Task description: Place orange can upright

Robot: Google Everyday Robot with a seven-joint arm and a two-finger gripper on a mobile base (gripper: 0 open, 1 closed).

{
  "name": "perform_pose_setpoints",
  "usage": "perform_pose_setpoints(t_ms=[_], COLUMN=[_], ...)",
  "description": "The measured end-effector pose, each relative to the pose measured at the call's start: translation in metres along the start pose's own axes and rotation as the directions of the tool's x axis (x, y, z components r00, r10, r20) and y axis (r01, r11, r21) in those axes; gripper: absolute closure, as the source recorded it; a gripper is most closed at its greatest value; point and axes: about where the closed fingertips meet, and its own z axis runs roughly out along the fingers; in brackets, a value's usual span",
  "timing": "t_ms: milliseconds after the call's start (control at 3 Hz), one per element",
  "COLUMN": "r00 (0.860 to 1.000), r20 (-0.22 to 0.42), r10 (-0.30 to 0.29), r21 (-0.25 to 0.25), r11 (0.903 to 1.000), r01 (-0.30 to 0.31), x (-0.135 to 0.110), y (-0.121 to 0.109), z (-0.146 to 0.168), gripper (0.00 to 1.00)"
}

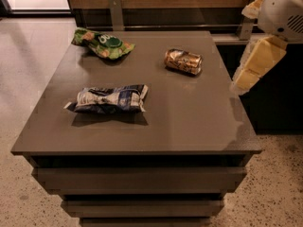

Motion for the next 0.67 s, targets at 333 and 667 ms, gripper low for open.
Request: perform_pose_setpoints(t_ms=[333, 667], r00=[0.995, 0.995], r20=[0.06, 0.06], r10=[0.076, 0.077], r21=[-0.007, -0.006], r11=[0.9971, 0.9971], r01=[-0.076, -0.076], x=[-0.0042, -0.0044], y=[-0.0159, -0.0166], z=[0.0445, 0.0455], gripper=[0.0, 0.0])
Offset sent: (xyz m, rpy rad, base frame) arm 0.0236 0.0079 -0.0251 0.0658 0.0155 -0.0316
